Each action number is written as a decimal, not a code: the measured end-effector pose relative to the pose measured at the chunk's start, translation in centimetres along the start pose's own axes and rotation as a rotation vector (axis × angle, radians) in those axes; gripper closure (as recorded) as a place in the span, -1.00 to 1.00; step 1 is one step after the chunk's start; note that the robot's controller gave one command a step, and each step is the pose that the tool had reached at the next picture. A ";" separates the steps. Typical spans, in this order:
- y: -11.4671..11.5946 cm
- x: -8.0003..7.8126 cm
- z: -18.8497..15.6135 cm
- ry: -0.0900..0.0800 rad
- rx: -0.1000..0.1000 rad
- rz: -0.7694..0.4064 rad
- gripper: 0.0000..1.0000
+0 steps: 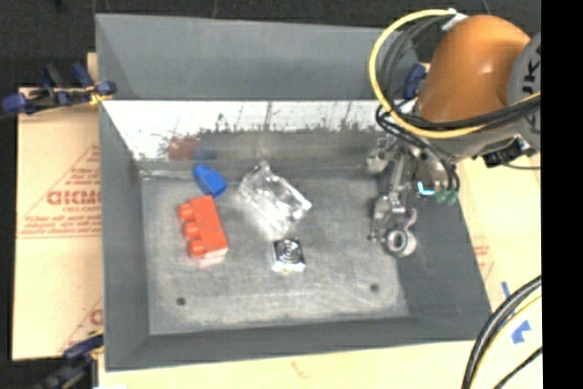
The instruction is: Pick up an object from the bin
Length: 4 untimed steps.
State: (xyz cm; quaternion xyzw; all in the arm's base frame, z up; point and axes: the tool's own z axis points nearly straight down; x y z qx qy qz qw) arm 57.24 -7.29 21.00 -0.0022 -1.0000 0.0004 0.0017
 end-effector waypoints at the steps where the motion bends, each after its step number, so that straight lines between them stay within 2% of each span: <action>1: 7.2 -1.4 13.7 -0.017 0.004 -0.265 -1.00; 2: 9.1 2.9 13.5 -0.024 0.004 -0.351 -1.00; 3: 8.8 0.6 13.7 -0.005 0.001 -0.473 -1.00; 4: 9.0 0.6 13.6 -0.009 0.005 -0.524 -1.00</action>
Offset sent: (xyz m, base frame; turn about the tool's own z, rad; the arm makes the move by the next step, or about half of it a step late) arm 0.0099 0.0745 -0.1400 -0.2686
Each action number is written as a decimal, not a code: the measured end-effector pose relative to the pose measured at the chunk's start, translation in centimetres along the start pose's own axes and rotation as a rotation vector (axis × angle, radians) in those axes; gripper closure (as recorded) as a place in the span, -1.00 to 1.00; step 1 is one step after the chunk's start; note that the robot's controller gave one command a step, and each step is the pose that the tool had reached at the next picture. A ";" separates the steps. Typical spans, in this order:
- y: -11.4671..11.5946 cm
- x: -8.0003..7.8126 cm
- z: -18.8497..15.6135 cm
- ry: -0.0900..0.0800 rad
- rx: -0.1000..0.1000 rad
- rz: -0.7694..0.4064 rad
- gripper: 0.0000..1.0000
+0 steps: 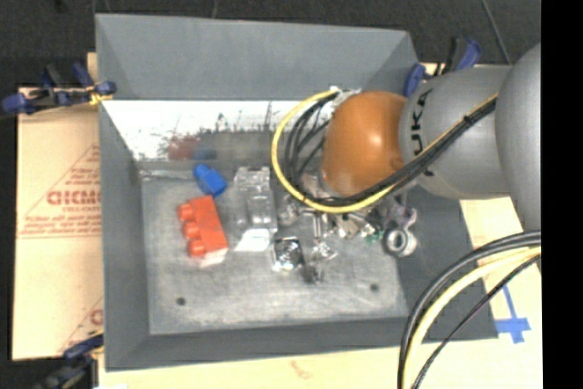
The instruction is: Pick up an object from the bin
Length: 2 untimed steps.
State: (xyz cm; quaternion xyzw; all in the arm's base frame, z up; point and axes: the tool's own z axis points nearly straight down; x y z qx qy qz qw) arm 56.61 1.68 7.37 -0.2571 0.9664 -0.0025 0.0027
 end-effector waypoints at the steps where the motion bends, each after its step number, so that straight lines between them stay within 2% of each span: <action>1: 1.1 -2.0 0.0 0.001 0.001 -0.078 -1.00; 2: 1.2 -2.4 -0.3 -0.009 0.001 -0.078 1.00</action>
Offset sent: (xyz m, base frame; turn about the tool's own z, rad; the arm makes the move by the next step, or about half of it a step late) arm 0.0094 0.0236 -0.0037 -0.0838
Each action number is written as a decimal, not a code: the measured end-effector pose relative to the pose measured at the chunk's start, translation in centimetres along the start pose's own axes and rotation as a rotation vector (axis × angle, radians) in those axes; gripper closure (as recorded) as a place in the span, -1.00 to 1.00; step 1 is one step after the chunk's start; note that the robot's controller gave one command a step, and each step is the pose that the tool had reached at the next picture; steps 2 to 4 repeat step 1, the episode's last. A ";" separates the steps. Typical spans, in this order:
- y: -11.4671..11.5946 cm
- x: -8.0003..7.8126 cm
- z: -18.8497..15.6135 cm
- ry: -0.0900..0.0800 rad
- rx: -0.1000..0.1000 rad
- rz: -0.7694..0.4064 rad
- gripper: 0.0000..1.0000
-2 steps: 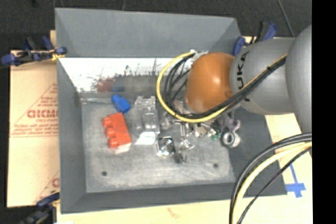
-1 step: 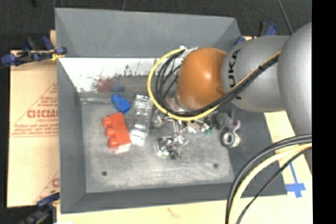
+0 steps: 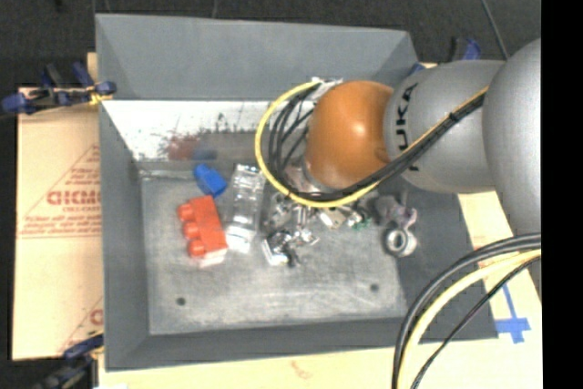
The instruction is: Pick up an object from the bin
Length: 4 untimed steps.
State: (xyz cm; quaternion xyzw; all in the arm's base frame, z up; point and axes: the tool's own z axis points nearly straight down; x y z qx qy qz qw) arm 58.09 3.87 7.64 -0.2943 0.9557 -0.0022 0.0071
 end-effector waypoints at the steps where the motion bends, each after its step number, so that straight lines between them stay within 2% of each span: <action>1: 4.2 1.2 -15.0 0.002 -0.004 -0.152 1.00; 4: 4.2 1.2 -15.0 0.002 -0.004 -0.152 1.00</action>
Offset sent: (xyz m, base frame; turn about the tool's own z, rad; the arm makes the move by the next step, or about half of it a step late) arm -0.0376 0.0283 0.1444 -0.1540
